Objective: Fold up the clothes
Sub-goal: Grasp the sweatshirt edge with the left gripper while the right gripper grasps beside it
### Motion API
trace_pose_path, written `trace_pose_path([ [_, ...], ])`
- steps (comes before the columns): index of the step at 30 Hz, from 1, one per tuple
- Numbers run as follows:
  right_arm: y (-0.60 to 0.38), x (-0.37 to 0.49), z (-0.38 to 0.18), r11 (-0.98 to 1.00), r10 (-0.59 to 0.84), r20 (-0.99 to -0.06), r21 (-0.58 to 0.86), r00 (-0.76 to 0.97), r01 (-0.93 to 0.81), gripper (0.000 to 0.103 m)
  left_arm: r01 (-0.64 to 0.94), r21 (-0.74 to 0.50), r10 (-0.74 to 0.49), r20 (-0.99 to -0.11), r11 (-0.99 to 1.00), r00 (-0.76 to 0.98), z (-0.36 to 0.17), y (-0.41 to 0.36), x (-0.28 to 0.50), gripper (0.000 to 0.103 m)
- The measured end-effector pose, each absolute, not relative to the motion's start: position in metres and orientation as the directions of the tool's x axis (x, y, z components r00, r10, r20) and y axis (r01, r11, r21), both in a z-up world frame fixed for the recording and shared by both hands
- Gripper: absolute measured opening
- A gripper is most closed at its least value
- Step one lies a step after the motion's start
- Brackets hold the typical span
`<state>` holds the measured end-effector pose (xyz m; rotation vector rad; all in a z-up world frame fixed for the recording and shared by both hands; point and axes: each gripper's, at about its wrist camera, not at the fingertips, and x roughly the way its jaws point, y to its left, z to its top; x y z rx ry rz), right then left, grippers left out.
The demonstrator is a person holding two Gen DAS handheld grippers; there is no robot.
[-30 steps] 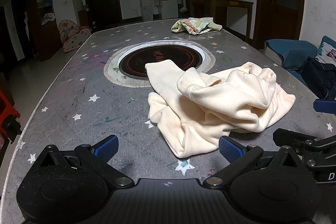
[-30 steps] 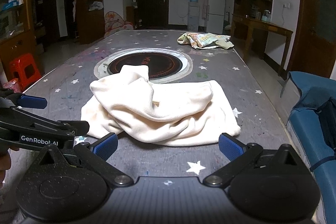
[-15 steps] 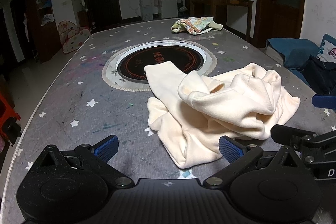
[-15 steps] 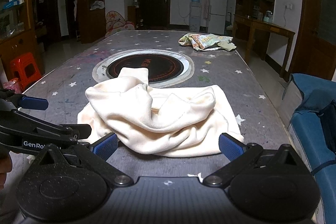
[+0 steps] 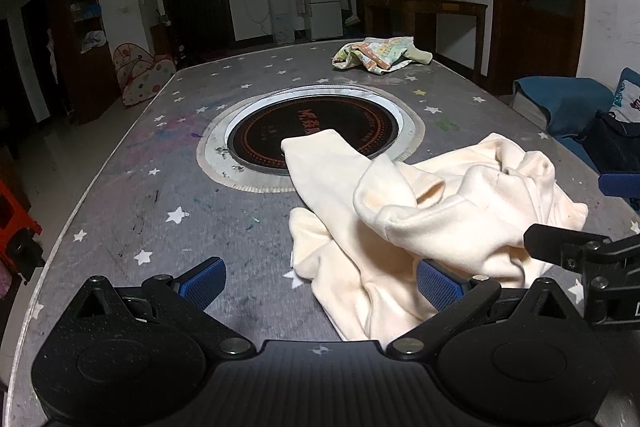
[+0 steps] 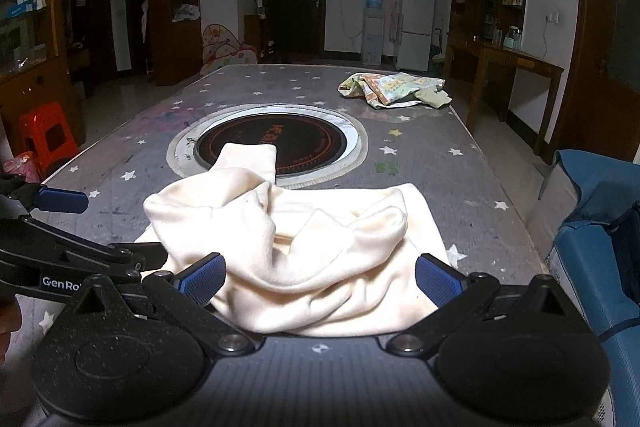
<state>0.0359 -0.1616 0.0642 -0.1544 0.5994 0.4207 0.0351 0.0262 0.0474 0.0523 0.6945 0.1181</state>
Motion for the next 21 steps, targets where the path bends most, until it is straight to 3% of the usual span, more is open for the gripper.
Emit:
trace_pose_path([
  [4,-0.160,0.042,0.067,0.901,0.348,-0.569,-0.015,0.745,-0.433,0.098,-0.085,0.078,0.115,-0.623,0.993,0.774,0.053,0.030,0.039,0.098],
  [12,-0.158,0.055,0.073,0.877,0.424,-0.567,0.064,0.706,-0.476,0.081,-0.090,0.021,0.085,-0.588,0.996,0.804,0.072,0.042,0.044,0.087],
  [18,-0.158,0.062,0.071,0.861,0.458,-0.570,0.093,0.682,-0.501,0.077,-0.093,-0.051,0.047,-0.572,0.994,0.819,0.088,0.056,0.056,0.083],
  [21,-0.165,0.067,0.072,0.864,0.466,-0.565,0.127,0.680,-0.487,0.077,-0.087,-0.063,0.035,-0.580,0.994,0.814,0.089,0.058,0.068,0.076],
])
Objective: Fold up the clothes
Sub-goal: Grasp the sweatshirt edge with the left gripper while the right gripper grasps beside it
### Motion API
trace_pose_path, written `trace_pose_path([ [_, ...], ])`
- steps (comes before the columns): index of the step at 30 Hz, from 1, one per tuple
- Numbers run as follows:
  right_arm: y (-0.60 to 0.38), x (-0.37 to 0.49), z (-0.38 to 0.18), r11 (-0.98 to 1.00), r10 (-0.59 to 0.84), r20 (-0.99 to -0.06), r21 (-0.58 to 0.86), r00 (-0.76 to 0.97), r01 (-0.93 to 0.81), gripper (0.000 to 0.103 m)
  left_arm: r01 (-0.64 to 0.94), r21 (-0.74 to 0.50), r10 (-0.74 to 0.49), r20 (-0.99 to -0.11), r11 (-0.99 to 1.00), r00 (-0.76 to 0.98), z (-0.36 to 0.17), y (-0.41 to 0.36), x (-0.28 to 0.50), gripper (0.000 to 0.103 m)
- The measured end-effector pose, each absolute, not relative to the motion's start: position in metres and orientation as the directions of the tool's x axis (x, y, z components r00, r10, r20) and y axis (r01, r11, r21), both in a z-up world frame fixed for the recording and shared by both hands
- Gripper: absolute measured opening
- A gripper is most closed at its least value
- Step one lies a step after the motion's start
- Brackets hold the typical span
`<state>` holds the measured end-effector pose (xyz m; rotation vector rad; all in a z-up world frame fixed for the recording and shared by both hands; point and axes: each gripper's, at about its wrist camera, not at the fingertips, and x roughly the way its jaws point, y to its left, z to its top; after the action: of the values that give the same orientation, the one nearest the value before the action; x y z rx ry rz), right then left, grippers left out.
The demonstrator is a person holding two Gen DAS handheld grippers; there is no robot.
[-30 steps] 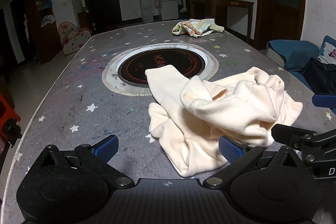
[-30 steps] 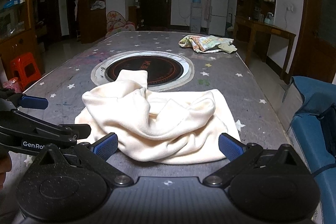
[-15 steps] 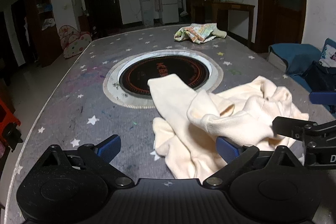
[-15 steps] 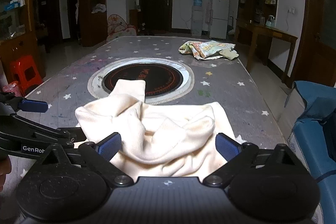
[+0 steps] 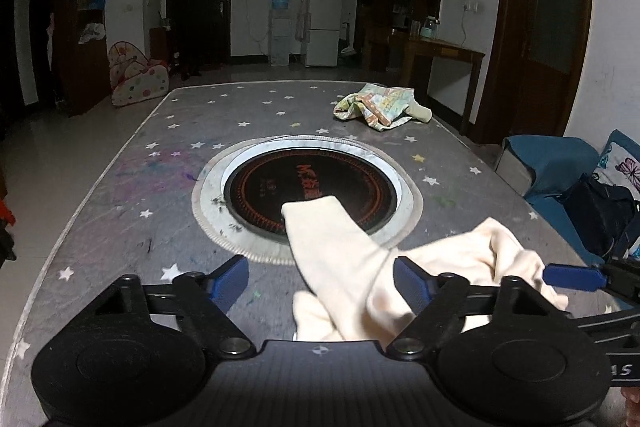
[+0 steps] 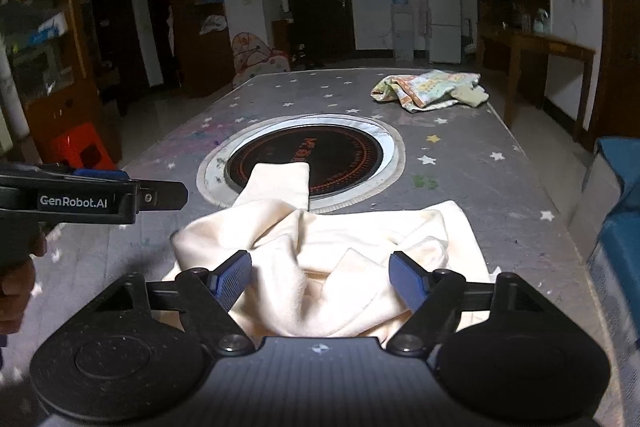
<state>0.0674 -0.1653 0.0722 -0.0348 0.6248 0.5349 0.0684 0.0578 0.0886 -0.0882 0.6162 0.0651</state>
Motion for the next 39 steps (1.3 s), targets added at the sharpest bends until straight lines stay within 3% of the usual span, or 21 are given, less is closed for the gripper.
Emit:
trace_pose_path([
  [4,-0.175,0.077,0.075,0.878,0.452,-0.561,0.144,0.693,-0.456,0.075,-0.057,-0.088,-0.010,-0.619,0.995,0.785,0.081,0.056,0.088,0.060],
  [9,-0.185,0.092,0.071,0.905,0.403,-0.574,0.131,0.713,-0.405,0.069,0.014,-0.111,-0.084,-0.659,0.994,0.747,0.069,0.045,0.103,0.057],
  [13,-0.195,0.112,0.061,0.925,0.361,-0.604,0.135,0.710,-0.356,0.061,0.052,-0.121,-0.121,-0.688,0.991,0.715,0.059,0.042,0.109,0.035],
  [17,-0.204,0.128,0.045,0.920,0.384,-0.645,0.204,0.661,-0.335,0.041,0.082,-0.138,-0.156,-0.699,0.987,0.698,0.053,0.044,0.109,0.016],
  [19,-0.207,0.130,0.041,0.913,0.402,-0.649,0.232,0.646,-0.335,0.032,0.093,-0.137,-0.162,-0.698,0.986,0.697,0.053,0.044,0.109,0.012],
  [24,-0.207,0.129,0.044,0.902,0.429,-0.635,0.258,0.643,-0.347,0.015,0.127,-0.130,-0.182,-0.698,0.983,0.693,0.054,0.043,0.106,0.011],
  [26,-0.207,0.128,0.048,0.900,0.433,-0.627,0.255,0.648,-0.354,0.014,0.140,-0.124,-0.187,-0.696,0.982,0.694,0.055,0.042,0.105,0.014],
  [31,-0.207,0.126,0.052,0.897,0.437,-0.621,0.252,0.650,-0.362,0.013,0.141,-0.127,-0.189,-0.698,0.982,0.691,0.054,0.043,0.103,0.037],
  [32,-0.207,0.126,0.051,0.898,0.436,-0.624,0.254,0.648,-0.360,0.013,0.145,-0.128,-0.193,-0.699,0.981,0.689,0.054,0.043,0.103,0.037],
  [35,-0.207,0.126,0.048,0.900,0.433,-0.632,0.259,0.643,-0.352,0.019,0.174,-0.148,-0.228,-0.699,0.974,0.678,0.051,0.042,0.103,0.031],
  [37,-0.207,0.126,0.045,0.899,0.435,-0.637,0.266,0.636,-0.349,0.019,0.193,-0.163,-0.251,-0.696,0.968,0.672,0.050,0.042,0.102,0.016],
  [39,-0.208,0.126,0.044,0.894,0.445,-0.639,0.275,0.628,-0.354,0.019,0.199,-0.174,-0.264,-0.686,0.964,0.678,0.051,0.043,0.101,0.010],
])
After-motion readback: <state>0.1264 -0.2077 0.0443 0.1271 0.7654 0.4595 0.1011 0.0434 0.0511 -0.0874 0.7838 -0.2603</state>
